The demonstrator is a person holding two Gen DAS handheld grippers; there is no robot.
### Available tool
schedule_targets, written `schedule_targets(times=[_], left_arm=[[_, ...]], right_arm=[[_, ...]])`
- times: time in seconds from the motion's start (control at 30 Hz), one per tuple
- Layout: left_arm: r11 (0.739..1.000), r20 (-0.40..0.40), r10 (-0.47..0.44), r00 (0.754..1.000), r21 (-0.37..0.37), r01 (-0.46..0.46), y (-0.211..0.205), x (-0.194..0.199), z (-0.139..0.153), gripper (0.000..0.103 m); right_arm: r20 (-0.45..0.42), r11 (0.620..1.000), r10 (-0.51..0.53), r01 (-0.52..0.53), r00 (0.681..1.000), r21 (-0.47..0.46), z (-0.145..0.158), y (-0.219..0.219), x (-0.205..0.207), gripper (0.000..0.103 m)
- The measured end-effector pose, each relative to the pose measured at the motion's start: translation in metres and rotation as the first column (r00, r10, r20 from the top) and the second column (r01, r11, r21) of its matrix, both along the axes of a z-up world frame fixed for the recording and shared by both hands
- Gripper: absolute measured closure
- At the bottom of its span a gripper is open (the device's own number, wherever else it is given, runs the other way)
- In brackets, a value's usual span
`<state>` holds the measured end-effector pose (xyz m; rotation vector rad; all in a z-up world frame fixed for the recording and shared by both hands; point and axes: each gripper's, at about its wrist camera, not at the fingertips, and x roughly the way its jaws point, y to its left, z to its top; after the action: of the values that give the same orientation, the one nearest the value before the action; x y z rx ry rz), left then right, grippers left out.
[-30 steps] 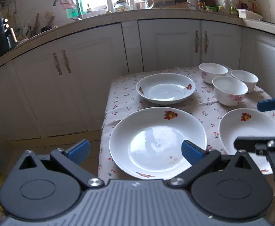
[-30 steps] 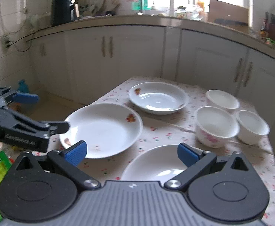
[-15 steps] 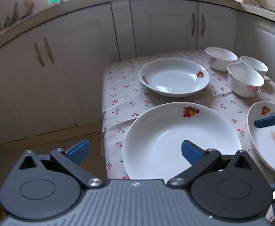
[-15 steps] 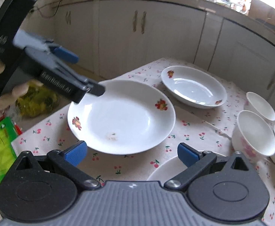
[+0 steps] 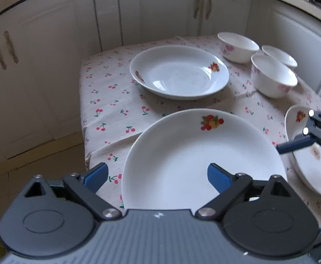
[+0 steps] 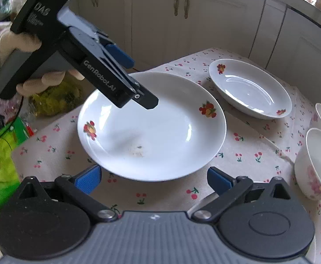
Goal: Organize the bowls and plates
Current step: 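Close the left tool on the stained plate's rim and lift it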
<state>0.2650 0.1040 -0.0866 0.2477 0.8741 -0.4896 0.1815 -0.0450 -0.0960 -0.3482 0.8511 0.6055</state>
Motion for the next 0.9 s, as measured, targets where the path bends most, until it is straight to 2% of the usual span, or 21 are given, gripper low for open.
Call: schedule_targets(times=[0.2, 0.53, 0.7, 0.9], left_arm=[[0.999, -0.037, -0.042, 0.998, 0.021, 0.043, -0.007, 0.012, -0.01, 0.017], [0.997, -0.065, -0.076, 0.995, 0.015, 0.077, -0.016, 0.025, -0.014, 0.018], [0.996, -0.075, -0.08, 0.994, 0.019, 0.082, -0.018, 0.028, -0.014, 0.018], [0.997, -0.082, -0.073, 0.994, -0.007, 0.073, -0.018, 0.031, -0.013, 0.018]], right_arm=[[-0.008, 1.0, 0.017, -0.017, 1.0, -0.01, -0.005, 0.003, 0.007, 0.0], [-0.006, 0.999, 0.033, -0.033, 0.999, -0.014, -0.008, 0.002, 0.008, 0.0], [-0.008, 0.999, 0.048, -0.048, 0.999, -0.007, -0.009, 0.003, 0.008, 0.005], [0.001, 0.999, 0.036, -0.036, 0.999, -0.002, -0.008, 0.001, 0.008, 0.005]])
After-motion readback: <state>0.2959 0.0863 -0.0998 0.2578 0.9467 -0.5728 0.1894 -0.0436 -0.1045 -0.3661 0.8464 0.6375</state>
